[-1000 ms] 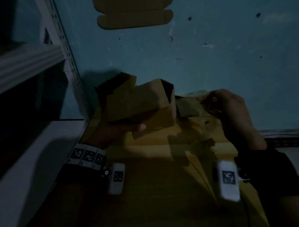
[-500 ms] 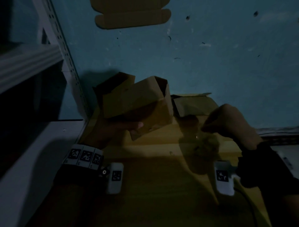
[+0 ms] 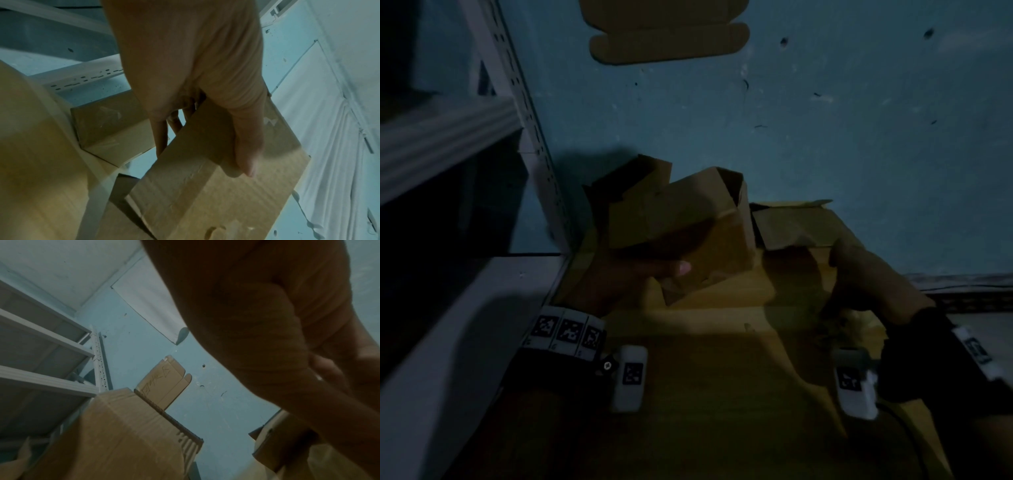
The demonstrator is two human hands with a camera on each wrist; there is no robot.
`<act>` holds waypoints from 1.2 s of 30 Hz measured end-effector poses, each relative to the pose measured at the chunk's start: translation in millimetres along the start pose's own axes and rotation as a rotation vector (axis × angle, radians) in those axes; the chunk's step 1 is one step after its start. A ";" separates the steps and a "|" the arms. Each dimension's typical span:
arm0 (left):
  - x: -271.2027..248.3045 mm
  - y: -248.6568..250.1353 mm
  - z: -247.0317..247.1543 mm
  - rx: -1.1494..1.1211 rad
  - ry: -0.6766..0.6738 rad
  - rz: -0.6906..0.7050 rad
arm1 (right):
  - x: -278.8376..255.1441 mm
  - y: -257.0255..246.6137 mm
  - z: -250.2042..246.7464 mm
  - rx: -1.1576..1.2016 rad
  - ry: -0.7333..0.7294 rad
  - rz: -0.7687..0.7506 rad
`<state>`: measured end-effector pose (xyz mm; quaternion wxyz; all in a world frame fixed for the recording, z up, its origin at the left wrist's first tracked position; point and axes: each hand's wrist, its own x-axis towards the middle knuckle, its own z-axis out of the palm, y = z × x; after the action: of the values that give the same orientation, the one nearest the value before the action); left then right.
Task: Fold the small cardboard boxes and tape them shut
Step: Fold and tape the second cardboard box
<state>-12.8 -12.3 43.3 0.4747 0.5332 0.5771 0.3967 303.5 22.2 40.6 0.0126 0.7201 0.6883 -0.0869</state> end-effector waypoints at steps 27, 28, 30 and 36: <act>3.7 -5.6 4.6 -0.073 0.004 0.238 | -3.3 -14.5 -6.7 0.630 0.357 -0.293; 2.6 -4.8 5.1 -0.085 0.020 0.278 | -3.6 -19.5 -3.6 0.701 0.326 -0.311; 1.7 -3.5 6.0 -0.107 0.026 0.336 | -4.7 -29.2 2.1 0.822 0.242 -0.345; 3.4 -3.0 8.3 -0.286 -0.026 0.252 | -14.1 -44.0 3.8 1.112 0.062 -0.490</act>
<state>-5.4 -9.7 38.1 0.4994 0.5334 0.4374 0.5242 258.9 10.0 43.2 -0.4058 0.4414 0.6857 -0.4127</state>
